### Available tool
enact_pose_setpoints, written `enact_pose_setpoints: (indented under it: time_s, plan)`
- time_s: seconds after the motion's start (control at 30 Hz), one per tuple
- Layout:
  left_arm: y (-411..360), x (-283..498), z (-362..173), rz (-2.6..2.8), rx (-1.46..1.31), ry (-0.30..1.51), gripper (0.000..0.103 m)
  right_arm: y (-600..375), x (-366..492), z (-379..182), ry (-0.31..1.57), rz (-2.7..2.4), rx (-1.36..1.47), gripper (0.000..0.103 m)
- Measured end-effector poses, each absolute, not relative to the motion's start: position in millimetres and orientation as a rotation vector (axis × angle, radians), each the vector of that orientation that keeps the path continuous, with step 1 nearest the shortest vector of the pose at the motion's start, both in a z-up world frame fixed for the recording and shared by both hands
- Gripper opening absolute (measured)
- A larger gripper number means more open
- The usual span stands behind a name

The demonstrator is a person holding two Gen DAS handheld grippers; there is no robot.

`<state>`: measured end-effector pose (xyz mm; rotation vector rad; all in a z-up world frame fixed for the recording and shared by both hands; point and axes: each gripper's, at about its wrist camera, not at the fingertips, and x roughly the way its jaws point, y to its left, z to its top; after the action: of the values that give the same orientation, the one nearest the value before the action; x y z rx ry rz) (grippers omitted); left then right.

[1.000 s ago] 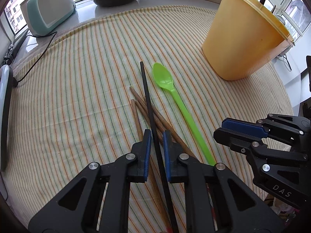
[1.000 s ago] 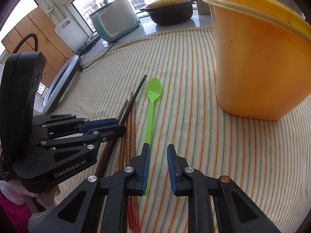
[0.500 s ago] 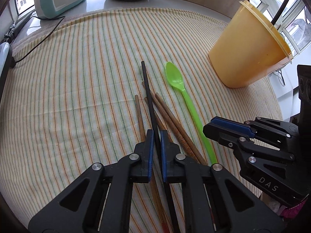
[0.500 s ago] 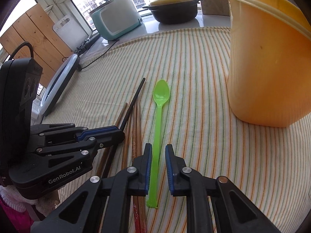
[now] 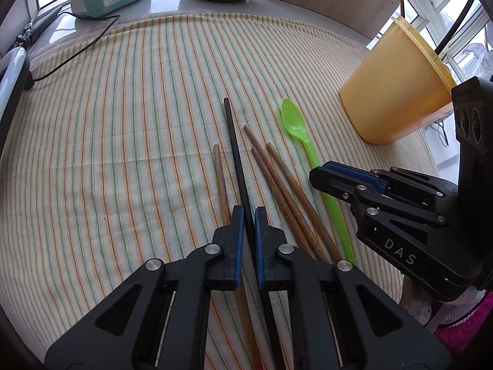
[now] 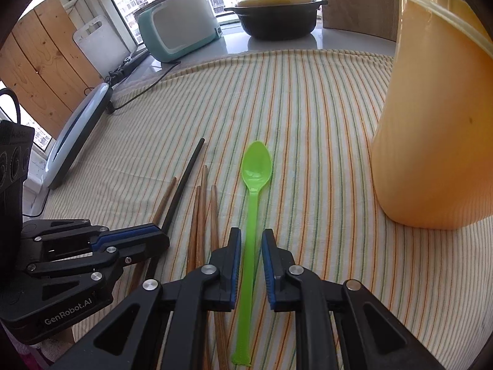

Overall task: Organize utensils
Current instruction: 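Grasp the black chopstick with the left tool while the right tool grasps the green spoon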

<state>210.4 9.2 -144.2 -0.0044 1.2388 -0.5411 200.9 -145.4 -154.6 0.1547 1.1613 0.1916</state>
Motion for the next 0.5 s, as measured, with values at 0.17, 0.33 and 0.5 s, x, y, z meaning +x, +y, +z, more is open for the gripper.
enact_pose_setpoints:
  time_s: [0.17,0.33,0.5]
  plan:
    - [10.3,210.5,-143.6,-0.542,-0.010,1.238,0.005,-140.0,208.2,-155.3,1.143,0.163,0.114,0.009]
    - [13.0,211.3,-142.3,-0.541,-0.031,1.237,0.005,-137.4,213.3,-154.5,1.142,0.172,0.090,0.004]
    - [18.2,206.5,-135.2,-0.542,-0.049,1.230,0.005,-140.8,207.2,-147.8,1.121,0.191,0.098,0.004]
